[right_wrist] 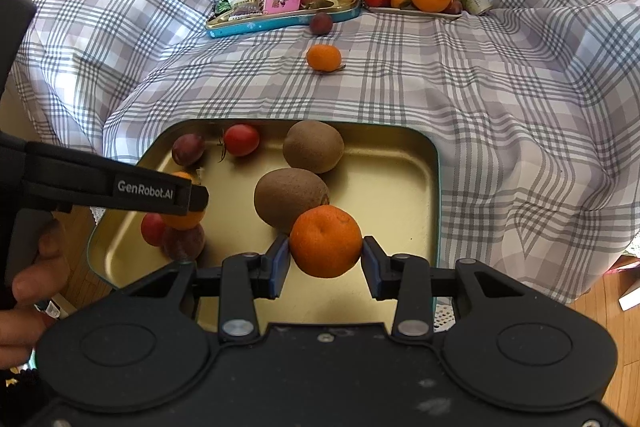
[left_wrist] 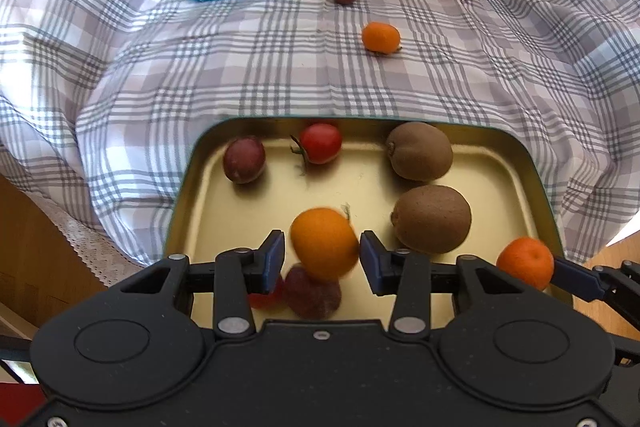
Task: Organize fruits
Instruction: 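Open the left tool to drop the orange while the right tool releases the mandarin, then move both open tools from the tray toward the loose plum and mandarin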
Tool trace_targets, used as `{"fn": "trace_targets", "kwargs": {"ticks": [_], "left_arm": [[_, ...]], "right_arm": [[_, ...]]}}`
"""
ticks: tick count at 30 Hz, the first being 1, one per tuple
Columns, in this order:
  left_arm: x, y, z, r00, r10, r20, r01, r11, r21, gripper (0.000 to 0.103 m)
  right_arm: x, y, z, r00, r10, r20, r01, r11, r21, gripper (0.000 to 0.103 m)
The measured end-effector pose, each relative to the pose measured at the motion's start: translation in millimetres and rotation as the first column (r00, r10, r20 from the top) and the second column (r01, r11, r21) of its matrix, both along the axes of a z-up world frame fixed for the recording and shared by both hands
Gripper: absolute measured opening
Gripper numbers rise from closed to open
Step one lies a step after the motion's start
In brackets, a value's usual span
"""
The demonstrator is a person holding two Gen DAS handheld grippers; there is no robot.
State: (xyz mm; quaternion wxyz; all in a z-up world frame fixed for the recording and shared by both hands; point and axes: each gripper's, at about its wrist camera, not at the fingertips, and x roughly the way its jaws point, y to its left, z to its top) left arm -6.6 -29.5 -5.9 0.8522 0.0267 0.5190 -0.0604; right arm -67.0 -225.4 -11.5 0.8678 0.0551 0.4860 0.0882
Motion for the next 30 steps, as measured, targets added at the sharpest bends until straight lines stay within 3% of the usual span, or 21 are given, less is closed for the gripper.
{"fn": "trace_targets", "kwargs": {"ticks": [8,20,30], "left_arm": [[0,1,1,1.0,0.013,-0.008,-0.013,1.0,0.014,0.051],[6,11,-10,0.99,0.052,-0.132,-0.052,0.999,0.007,0.051],[5,10,-12,0.98,0.032,-0.198,-0.028,0.999,0.02,0.051]], "right_arm": [[1,-1,3,1.0,-0.006,0.009,0.006,1.0,0.006,0.04],[3,-1,0,1.0,-0.016,-0.01,0.016,1.0,-0.008,0.04],[9,0,-2,0.998,-0.034,-0.048,0.033,0.999,-0.02,0.04]]}}
